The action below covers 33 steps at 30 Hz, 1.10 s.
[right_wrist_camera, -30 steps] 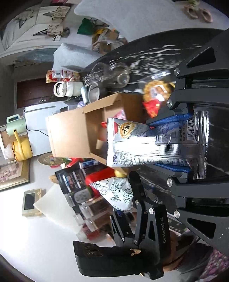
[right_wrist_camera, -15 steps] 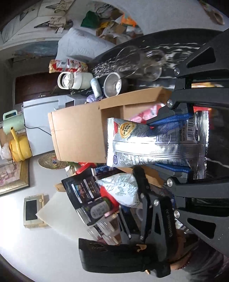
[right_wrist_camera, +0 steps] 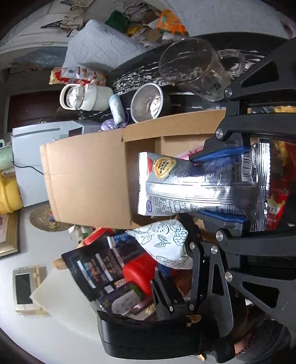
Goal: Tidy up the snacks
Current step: 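Lift both bags and carry them over the cardboard box, then lower both bags into the cardboard box and open both grippers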
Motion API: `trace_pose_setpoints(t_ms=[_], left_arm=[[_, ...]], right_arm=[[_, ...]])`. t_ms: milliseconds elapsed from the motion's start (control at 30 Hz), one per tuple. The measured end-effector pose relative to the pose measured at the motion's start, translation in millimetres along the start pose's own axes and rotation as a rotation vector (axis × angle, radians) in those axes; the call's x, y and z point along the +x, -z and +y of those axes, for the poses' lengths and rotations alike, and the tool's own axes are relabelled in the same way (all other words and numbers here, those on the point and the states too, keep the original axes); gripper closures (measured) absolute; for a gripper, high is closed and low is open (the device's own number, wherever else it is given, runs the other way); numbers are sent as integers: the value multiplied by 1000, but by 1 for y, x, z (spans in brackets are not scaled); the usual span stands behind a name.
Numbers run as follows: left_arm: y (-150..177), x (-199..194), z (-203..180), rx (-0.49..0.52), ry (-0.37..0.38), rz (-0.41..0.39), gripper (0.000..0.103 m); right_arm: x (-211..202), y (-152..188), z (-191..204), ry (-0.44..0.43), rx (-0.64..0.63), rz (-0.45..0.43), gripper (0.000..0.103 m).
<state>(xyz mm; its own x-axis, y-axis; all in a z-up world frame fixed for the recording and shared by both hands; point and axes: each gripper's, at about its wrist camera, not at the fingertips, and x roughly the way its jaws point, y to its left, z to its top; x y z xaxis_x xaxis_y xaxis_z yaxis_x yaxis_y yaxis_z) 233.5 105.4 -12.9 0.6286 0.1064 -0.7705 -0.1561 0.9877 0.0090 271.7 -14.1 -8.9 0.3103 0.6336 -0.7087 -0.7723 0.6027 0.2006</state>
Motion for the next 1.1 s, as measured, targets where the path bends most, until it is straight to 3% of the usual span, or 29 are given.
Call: trace_pose_setpoints(t_ms=[333, 500, 833, 1100], left_arm=[[2, 29, -10, 53, -37, 33, 48], [5, 50, -5, 1, 34, 114, 48], [4, 44, -3, 15, -76, 94, 42], [2, 22, -3, 9, -93, 63, 34]], right_arm=[[30, 7, -9, 13, 2, 61, 64], [35, 11, -14, 22, 11, 82, 62], [25, 10, -4, 46, -22, 37, 39], [14, 9, -8, 72, -1, 34, 39]])
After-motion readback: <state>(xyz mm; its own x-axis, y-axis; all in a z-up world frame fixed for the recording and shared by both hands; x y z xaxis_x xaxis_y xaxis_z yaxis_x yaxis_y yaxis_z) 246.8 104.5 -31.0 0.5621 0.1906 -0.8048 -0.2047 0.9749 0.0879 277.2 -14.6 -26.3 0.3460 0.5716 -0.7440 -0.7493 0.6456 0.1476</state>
